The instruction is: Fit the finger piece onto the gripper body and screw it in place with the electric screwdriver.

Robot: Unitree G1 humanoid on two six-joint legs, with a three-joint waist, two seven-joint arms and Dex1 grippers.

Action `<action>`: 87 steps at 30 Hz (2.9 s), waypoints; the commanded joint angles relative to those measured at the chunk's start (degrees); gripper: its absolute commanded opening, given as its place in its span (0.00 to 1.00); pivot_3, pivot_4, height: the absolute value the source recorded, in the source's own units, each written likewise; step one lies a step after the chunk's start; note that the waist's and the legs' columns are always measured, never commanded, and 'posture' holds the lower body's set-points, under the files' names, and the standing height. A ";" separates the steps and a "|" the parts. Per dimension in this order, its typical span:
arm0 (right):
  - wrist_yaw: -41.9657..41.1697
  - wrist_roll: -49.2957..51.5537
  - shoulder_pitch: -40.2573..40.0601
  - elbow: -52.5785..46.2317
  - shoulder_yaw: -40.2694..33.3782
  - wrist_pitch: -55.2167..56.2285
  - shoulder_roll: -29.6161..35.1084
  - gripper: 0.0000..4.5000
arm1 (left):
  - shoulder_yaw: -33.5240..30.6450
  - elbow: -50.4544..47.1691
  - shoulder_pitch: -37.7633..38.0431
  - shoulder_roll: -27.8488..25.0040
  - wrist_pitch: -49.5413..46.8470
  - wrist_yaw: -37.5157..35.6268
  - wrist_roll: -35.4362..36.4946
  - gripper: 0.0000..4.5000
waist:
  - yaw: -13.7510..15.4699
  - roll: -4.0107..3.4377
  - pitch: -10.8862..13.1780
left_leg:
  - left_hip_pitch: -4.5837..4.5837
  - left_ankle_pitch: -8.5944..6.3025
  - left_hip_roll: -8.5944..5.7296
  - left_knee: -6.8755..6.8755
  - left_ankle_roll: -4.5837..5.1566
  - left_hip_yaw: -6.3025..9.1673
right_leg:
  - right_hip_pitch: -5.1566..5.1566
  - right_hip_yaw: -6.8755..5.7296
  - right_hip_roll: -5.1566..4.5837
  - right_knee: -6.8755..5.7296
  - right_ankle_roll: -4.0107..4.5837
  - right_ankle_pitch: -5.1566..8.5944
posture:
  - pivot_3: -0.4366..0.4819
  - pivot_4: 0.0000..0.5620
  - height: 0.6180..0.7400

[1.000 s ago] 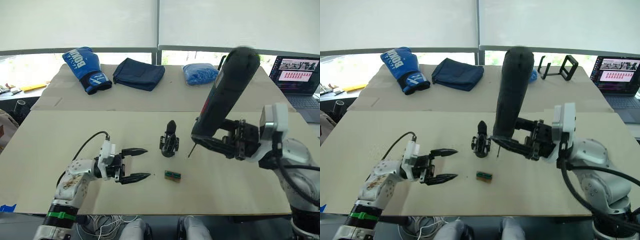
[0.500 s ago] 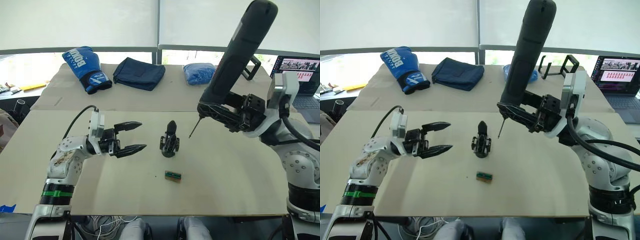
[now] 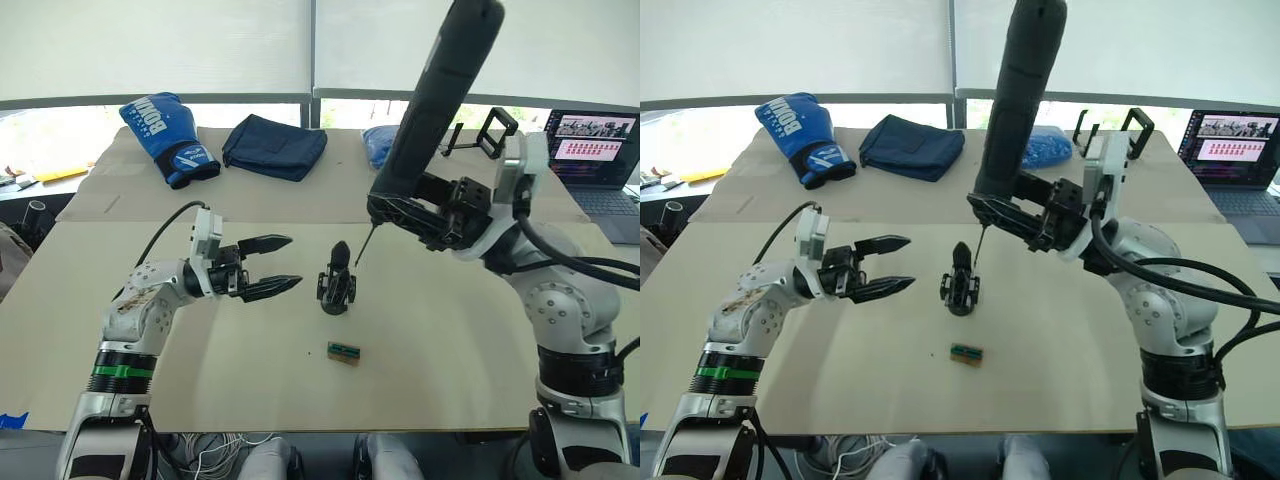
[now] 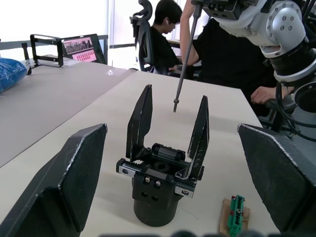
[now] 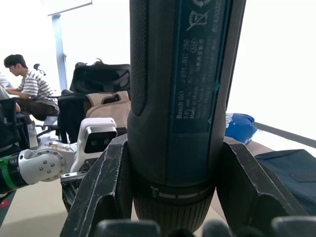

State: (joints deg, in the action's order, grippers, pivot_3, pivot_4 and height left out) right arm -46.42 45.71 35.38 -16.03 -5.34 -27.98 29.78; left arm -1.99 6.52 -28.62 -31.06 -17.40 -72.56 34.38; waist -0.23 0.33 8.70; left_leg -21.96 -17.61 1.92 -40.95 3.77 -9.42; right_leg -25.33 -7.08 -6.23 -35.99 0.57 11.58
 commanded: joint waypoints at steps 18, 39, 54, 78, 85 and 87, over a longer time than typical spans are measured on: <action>-3.71 -4.37 3.28 1.49 3.05 3.16 -6.93 0.43 | 2.64 0.50 3.01 2.14 9.22 -0.05 -7.85 1.00 | -0.49 -0.02 0.01 | -0.01 0.02 0.00 0.02 -0.04 -0.01 | -0.03 0.01 0.02 -0.01 0.01 0.00 | 0.48 0.27 1.00; -6.63 -7.31 4.12 3.77 4.75 2.22 -8.67 0.43 | 4.02 0.23 5.86 2.81 10.85 0.09 -9.93 1.00 | -0.50 -0.02 0.01 | -0.01 0.02 0.01 0.02 -0.04 -0.01 | -0.05 0.01 0.02 -0.03 0.01 0.00 | 0.48 0.27 1.00; -6.89 -7.52 3.15 3.23 5.22 0.73 -7.89 0.43 | 4.45 0.00 6.37 3.00 11.32 0.04 -10.45 1.00 | -0.49 -0.02 0.01 | -0.01 0.02 0.01 0.02 -0.04 -0.01 | -0.05 0.01 0.02 -0.04 0.01 0.00 | 0.48 0.27 1.00; -7.14 -7.58 2.22 3.21 5.89 0.08 -7.29 0.43 | 4.68 -0.24 7.25 3.33 11.52 -0.04 -10.93 1.00 | -0.49 -0.02 0.01 | -0.01 0.02 0.01 0.02 -0.04 -0.01 | -0.05 0.01 0.02 -0.04 0.01 0.00 | 0.48 0.27 1.00; -7.28 -7.95 2.08 3.53 6.34 0.30 -7.26 0.43 | 4.71 -0.45 7.42 3.22 11.48 -0.12 -10.95 1.00 | -0.49 -0.02 0.01 | -0.01 0.02 0.01 0.02 -0.04 -0.01 | -0.05 0.01 0.02 -0.04 0.01 0.00 | 0.48 0.27 1.00; -7.27 -8.11 2.06 3.62 6.42 0.41 -7.28 0.43 | 4.71 -0.53 7.47 3.22 11.45 -0.13 -10.93 1.00 | -0.49 -0.02 0.01 | -0.01 0.02 0.01 0.02 -0.04 -0.01 | -0.05 0.01 0.02 -0.04 0.01 0.00 | 0.48 0.27 1.00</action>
State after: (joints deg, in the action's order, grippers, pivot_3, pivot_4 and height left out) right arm -53.52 37.02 37.00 -10.63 1.80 -28.23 22.34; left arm 2.76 7.77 -21.34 -27.59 -7.34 -72.59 23.26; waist -0.72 0.31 8.71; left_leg -21.97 -17.60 1.93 -40.94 3.73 -9.42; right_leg -25.38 -7.08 -6.21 -36.03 0.58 11.57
